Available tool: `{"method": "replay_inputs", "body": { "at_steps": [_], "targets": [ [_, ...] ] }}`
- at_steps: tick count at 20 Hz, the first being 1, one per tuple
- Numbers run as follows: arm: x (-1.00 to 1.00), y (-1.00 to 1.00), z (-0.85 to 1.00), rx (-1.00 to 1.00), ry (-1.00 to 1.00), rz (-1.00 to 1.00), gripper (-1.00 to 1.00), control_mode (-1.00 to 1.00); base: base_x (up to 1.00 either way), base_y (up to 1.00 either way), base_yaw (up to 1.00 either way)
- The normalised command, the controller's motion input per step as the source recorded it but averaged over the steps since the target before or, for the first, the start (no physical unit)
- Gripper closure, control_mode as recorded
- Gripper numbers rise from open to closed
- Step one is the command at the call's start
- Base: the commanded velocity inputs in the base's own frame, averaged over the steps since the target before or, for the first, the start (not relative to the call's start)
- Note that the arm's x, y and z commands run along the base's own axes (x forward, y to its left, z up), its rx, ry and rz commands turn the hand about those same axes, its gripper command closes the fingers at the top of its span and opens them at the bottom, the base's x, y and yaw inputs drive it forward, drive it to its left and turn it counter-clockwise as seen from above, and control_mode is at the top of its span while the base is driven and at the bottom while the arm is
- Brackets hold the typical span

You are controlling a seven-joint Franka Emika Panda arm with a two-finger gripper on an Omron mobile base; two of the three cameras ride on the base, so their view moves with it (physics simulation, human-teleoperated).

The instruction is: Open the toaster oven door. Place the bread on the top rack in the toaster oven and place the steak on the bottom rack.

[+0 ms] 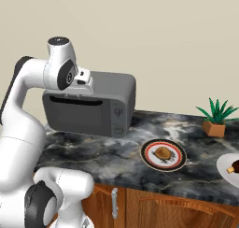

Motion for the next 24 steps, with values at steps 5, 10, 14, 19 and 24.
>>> {"method": "replay_inputs", "body": {
  "at_steps": [5,10,14,19,24],
  "targets": [
    [0.0,0.0,0.0,0.0,0.0,0.0,-1.0,1.0,0.0,0.0,0.0],
    [0.0,0.0,0.0,0.0,0.0,0.0,-1.0,1.0,0.0,0.0,0.0],
    [0.0,0.0,0.0,0.0,0.0,0.0,-1.0,1.0,0.0,0.0,0.0],
    [0.0,0.0,0.0,0.0,0.0,0.0,-1.0,1.0,-0.27,-0.16,-0.02],
    [0.0,0.0,0.0,0.0,0.0,0.0,-1.0,1.0,-0.3,-0.49,-0.06]
  ]
}}
